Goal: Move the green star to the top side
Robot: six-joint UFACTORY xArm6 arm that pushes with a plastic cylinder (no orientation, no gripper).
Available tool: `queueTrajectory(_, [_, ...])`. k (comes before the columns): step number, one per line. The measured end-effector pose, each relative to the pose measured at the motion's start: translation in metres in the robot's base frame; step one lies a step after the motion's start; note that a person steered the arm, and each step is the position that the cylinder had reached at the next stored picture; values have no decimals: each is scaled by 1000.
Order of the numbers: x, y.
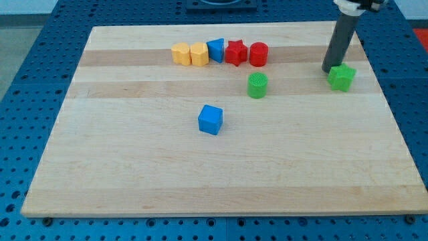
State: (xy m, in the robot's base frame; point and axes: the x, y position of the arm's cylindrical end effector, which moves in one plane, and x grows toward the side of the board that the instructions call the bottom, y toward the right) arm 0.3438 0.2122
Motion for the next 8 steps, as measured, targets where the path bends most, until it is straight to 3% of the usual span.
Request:
queueTrajectory(2, [46, -69])
queueTrajectory(3, [103, -58])
queueTrajectory(4, [115, 7])
queueTrajectory(6, [99, 15])
queueTrajectory(8, [-1, 13])
